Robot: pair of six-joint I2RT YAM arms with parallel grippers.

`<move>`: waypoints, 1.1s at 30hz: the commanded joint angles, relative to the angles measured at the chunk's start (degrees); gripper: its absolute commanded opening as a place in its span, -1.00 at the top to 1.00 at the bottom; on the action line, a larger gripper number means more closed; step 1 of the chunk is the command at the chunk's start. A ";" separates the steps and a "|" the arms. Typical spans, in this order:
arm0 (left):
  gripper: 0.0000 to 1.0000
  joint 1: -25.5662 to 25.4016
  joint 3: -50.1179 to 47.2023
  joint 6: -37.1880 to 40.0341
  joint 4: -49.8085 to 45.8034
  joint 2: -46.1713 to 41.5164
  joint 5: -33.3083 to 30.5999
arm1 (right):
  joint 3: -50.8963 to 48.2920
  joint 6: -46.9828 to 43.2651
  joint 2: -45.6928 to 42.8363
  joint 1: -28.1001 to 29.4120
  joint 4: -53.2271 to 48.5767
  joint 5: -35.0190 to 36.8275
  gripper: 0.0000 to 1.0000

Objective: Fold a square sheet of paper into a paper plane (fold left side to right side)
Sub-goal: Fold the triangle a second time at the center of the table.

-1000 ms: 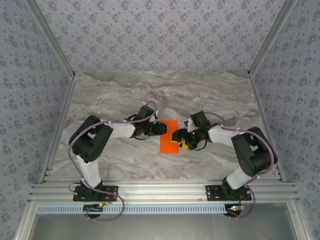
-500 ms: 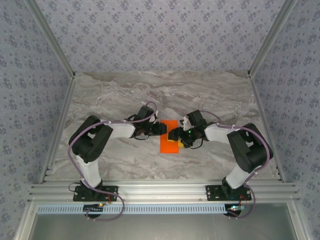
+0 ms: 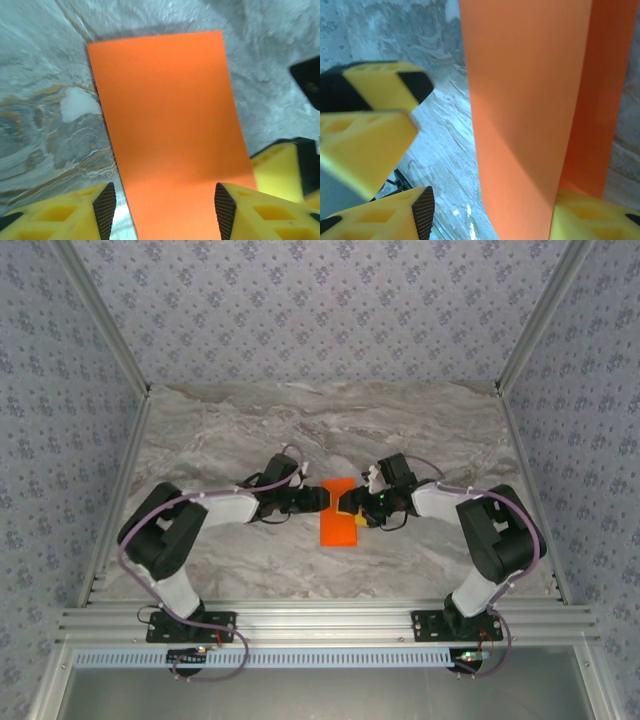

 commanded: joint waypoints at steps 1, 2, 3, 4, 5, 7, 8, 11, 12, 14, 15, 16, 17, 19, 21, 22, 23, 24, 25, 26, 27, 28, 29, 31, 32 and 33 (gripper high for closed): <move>-0.20 0.48 -3.39 2.87 1.89 -8.99 -2.52 | 3.30 -1.20 2.14 -1.17 -1.37 -2.44 -0.13; -0.22 0.25 -4.84 3.77 1.80 -11.65 -3.03 | 4.20 -1.45 2.70 -1.50 -1.85 -2.74 -0.12; -0.23 -0.03 -6.14 4.60 1.44 -13.98 -3.62 | 5.08 -1.68 3.23 -1.78 -2.23 -3.01 -0.11; -0.25 -0.93 -7.49 5.99 0.52 -16.70 -4.74 | 6.04 -1.98 3.73 -2.05 -2.81 -3.25 -0.10; -0.27 -2.07 -8.42 7.42 -0.81 -18.96 -6.29 | 7.05 -2.30 4.39 -2.31 -3.52 -3.38 -0.09; -0.30 -4.90 -9.81 9.66 -3.48 -22.99 -8.89 | 8.63 -2.76 5.40 -2.41 -4.49 -3.72 -0.08; -0.31 -6.63 -10.42 10.32 -4.47 -24.51 -10.38 | 9.40 -2.95 5.78 -2.42 -5.00 -3.81 -0.08; -0.35 -12.12 -11.53 10.74 -5.08 -26.57 -13.65 | 10.62 -3.14 6.62 -2.55 -5.58 -3.76 -0.08; -0.35 -13.97 -11.44 10.71 -5.03 -26.27 -14.62 | 10.90 -3.15 6.71 -2.52 -5.71 -3.74 -0.07; -0.37 -18.10 -10.20 10.50 -5.56 -24.08 -17.22 | 11.22 -3.06 6.96 -2.69 -5.82 -3.81 -0.07; -0.37 -19.89 -9.15 10.40 -6.35 -22.68 -18.66 | 11.37 -2.99 6.93 -2.68 -5.89 -3.77 -0.07; -0.37 -21.54 -7.80 10.53 -7.56 -20.56 -20.34 | 11.44 -2.97 6.89 -2.66 -6.04 -3.79 -0.07; -0.38 -23.23 -5.99 10.66 -8.90 -18.50 -22.35 | 11.57 -2.97 6.96 -2.73 -6.21 -3.77 -0.06; -0.40 -25.31 -3.04 10.92 -11.27 -14.87 -25.75 | 11.67 -3.03 6.84 -2.78 -6.46 -3.70 -0.05; -0.42 -26.73 -0.58 11.19 -12.81 -11.86 -28.12 | 11.75 -3.11 6.72 -2.77 -6.76 -3.66 -0.06; -0.43 -27.26 0.92 11.39 -13.74 -10.34 -29.00 | 11.79 -3.24 6.64 -2.77 -7.03 -3.62 -0.05; -0.43 -27.83 2.27 11.66 -14.64 -8.90 -29.73 | 11.78 -3.32 6.66 -2.76 -7.20 -3.64 -0.06; -0.44 -28.20 3.51 11.85 -15.65 -7.70 -30.50 | 11.78 -3.40 6.65 -2.86 -7.24 -3.64 -0.05; -0.44 -28.58 4.85 12.13 -16.88 -6.21 -30.93 | 11.79 -3.48 6.68 -2.83 -7.39 -3.50 -0.05; -0.44 -28.97 6.19 12.37 -17.98 -4.71 -31.43 | 11.81 -3.50 6.75 -2.85 -7.34 -3.55 -0.05; -0.45 -29.34 7.29 12.50 -18.96 -3.49 -32.02 | 11.92 -3.57 6.72 -2.85 -7.40 -3.55 -0.05; -0.45 -29.69 8.63 12.66 -19.99 -2.09 -32.59 | 11.91 -3.48 6.71 -2.86 -7.44 -3.47 -0.05; -0.45 -30.15 9.93 12.92 -21.14 -0.77 -33.28 | 11.92 -3.41 6.76 -2.82 -7.41 -3.46 -0.05; -0.46 -31.28 12.58 13.01 -23.56 1.62 -36.18 | 11.95 -3.47 6.80 -2.87 -7.48 -3.46 -0.04; -0.46 -31.78 13.85 13.24 -24.94 2.78 -37.48 | 11.91 -3.46 6.80 -2.86 -7.49 -3.46 -0.04; -0.47 -32.15 15.02 13.45 -26.14 3.66 -38.74 | 11.93 -3.48 6.82 -2.80 -7.54 -3.46 -0.04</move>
